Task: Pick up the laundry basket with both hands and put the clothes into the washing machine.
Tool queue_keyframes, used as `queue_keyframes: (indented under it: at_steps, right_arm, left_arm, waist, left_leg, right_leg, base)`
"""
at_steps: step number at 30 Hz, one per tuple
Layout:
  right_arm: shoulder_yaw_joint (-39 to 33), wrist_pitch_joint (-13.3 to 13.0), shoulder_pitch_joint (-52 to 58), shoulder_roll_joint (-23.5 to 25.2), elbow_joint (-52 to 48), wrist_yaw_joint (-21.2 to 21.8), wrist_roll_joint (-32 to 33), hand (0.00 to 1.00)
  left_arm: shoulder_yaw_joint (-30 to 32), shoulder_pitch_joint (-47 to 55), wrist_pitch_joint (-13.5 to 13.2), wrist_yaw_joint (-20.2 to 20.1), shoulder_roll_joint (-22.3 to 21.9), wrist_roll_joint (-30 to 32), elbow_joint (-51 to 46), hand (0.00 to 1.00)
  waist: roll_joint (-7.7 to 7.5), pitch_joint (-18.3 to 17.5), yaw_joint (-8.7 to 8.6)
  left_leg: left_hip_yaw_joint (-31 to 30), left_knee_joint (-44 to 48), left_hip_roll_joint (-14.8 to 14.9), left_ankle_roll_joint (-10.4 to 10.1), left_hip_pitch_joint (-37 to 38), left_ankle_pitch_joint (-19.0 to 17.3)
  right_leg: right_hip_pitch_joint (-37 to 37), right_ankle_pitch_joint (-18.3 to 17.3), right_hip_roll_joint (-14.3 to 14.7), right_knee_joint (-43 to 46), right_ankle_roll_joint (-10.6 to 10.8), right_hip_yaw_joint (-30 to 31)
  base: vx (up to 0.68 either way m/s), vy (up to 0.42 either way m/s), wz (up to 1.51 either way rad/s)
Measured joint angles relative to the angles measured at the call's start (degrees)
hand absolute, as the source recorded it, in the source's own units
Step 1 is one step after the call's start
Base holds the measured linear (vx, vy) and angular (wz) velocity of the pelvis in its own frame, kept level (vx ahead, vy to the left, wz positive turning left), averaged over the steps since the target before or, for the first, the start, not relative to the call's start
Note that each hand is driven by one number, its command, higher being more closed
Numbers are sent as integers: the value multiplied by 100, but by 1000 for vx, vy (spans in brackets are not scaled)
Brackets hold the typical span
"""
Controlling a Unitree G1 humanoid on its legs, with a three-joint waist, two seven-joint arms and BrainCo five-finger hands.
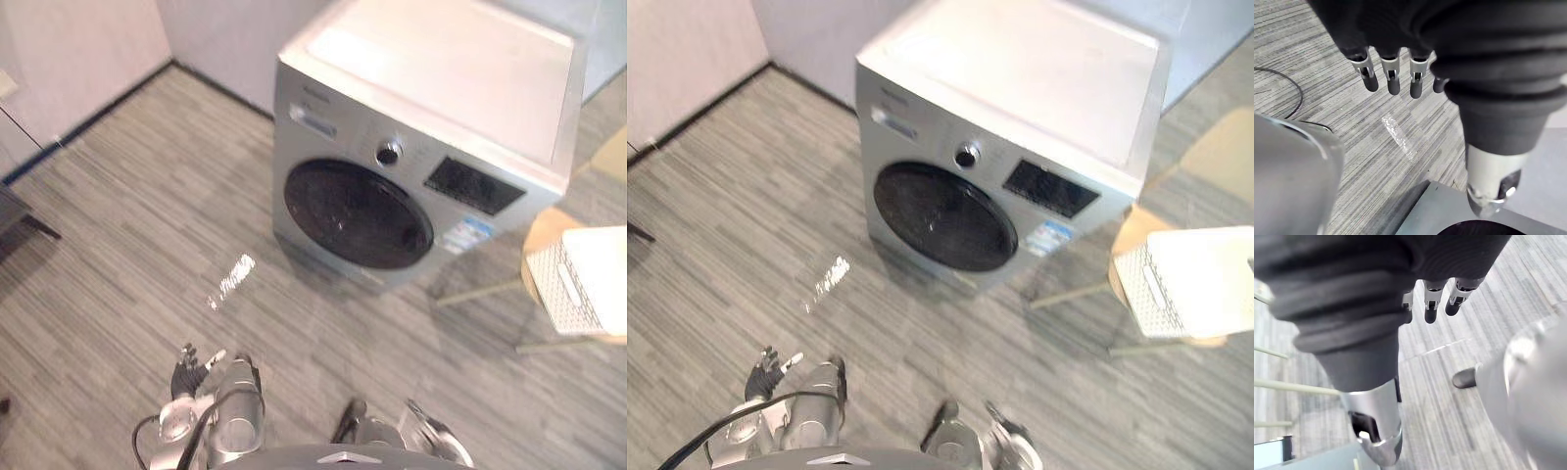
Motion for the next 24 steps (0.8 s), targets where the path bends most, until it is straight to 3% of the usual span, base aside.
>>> queue_keyframes:
  at_steps: [1, 2, 3, 4, 5, 6, 8, 10, 11, 13, 14, 15, 17, 19, 21, 24]
  right_arm:
    - [-15, 10, 79, 44, -90, 5, -1, 0]
    - [-19, 29, 212, 216, -126, 31, 4, 0]
    - [-160, 22, 331, 513, -125, 56, 85, 0]
    - [-162, 20, 493, 590, -108, 69, 50, 0]
    - [-151, 25, 509, 606, -104, 74, 42, 0]
    - [-91, 13, 578, 683, -109, 134, 13, 0]
    - [-46, -11, 669, 713, -112, 165, -9, 0]
    - [109, -25, 717, 698, -92, 163, -131, 0]
    - [230, -67, 767, 674, -84, 161, -121, 0]
    - [598, -109, 805, 578, -83, 156, -113, 0]
    - [728, -122, 810, 547, -81, 147, -111, 0]
    - [890, -185, 879, 503, -61, 147, -110, 0]
    - [975, -262, 841, 302, -102, 164, -121, 0]
    - [1061, -371, 622, 223, -139, 166, -131, 0]
    - [1187, -393, 481, 178, -174, 163, -191, 0]
    - [1292, -409, 476, 183, -251, 164, -210, 0]
  left_arm:
    - [58, 25, 22, 11, -31, 0, 94, 0]
    - [121, 93, 59, 16, -41, 8, 126, 0]
    - [187, 116, 58, 17, -9, 51, 117, 0]
    - [346, 129, 58, 28, -26, 109, 98, 0]
    - [370, 131, 55, 30, -29, 125, 93, 0]
    - [410, 116, 49, 35, -40, 235, 87, 0]
    - [407, 51, 29, 51, -102, 411, 88, 0]
    - [348, -108, -57, 139, -243, 698, 104, 0]
    - [316, -155, -127, 190, -285, 827, 127, 0]
    - [140, -269, -220, 312, -276, 1014, 314, 0]
    - [84, -270, -246, 323, -272, 1034, 356, 0]
    - [1, -220, -302, 360, -269, 1054, 445, 0]
    - [-50, -121, -322, 400, -325, 1049, 600, 0]
    - [-40, -113, -330, 417, -328, 1047, 603, 0]
    - [7, -133, -338, 492, -306, 949, 588, 0]
    - [-94, -187, -339, 513, -278, 876, 593, 0]
  waist:
    - [12, -30, -34]
    - [-6, -70, -116]
    - [-162, -146, -163]
    - [-239, -185, -185]
    - [-251, -191, -176]
    - [-305, -219, -189]
    - [-344, -245, -232]
    - [-336, -247, -384]
    - [-324, -253, -409]
    - [-334, -264, -510]
    - [-350, -292, -525]
    - [-401, -395, -539]
    - [-148, -678, -504]
    - [-45, -663, -469]
    - [-36, -640, -376]
    - [-51, -623, -382]
  left_leg:
    - [0, 1, -32, 80, 103, -77]
    - [-35, -186, -153, 124, 322, -102]
    - [-90, -439, -309, 146, 542, -88]
    - [-204, -625, -415, 203, 704, -45]
    - [-225, -674, -436, 232, 727, -22]
    - [-387, -876, -618, 337, 836, 52]
    - [-667, -1082, -896, 432, 887, 135]
    - [-1405, -1227, -1389, 543, 957, 181]
    - [-1723, -1233, -1543, 600, 1028, 185]
    - [-2563, -1212, -1868, 537, 1230, 108]
    - [-2827, -1186, -1961, 523, 1296, 47]
    - [-3261, -1057, -2116, 515, 1409, -131]
    - [-3515, -654, -1866, 452, 1368, -303]
    - [-3089, 130, -1662, 222, 1059, -158]
    - [-2133, 1323, -1023, 155, 737, 60]
    - [-836, 1427, 12, 149, 535, 58]
  right_leg:
    - [-227, 211, -71, 535, -413, 284]
    - [-669, 860, -69, 1326, -1026, 930]
    - [-1001, 715, 78, 1849, -739, 1481]
    - [-1165, 286, 402, 2079, -605, 1734]
    - [-1198, 184, 487, 2083, -593, 1786]
    - [-1323, -280, 970, 1869, -537, 2016]
    - [-1415, -589, 1480, 1327, -460, 2440]
    - [-1445, -737, 2189, 444, -446, 3339]
    - [-1495, -727, 2383, 289, -457, 3637]
    - [-1495, -591, 2479, 5, -506, 4027]
    - [-1477, -481, 2389, -95, -520, 4007]
    - [-1399, -90, 2149, -246, -551, 3776]
    - [-1235, -315, 2184, -238, -781, 3046]
    - [-964, -433, 2223, -284, -976, 2597]
    - [-567, -570, 2353, -327, -1202, 2200]
    - [-188, -584, 2326, -750, -1225, 1737]
  base:
    - [137, 334, 22]
    - [107, 315, 44]
    - [215, 301, 64]
    - [211, 192, 49]
    - [229, 177, 56]
    - [186, 132, 53]
    - [215, 73, 100]
    - [346, -32, 199]
    - [388, -119, 214]
    - [348, -179, 231]
    - [369, -236, 252]
    - [316, -218, 179]
    - [381, -254, 175]
    - [291, -236, 130]
    - [198, -264, 79]
    - [81, -212, 75]
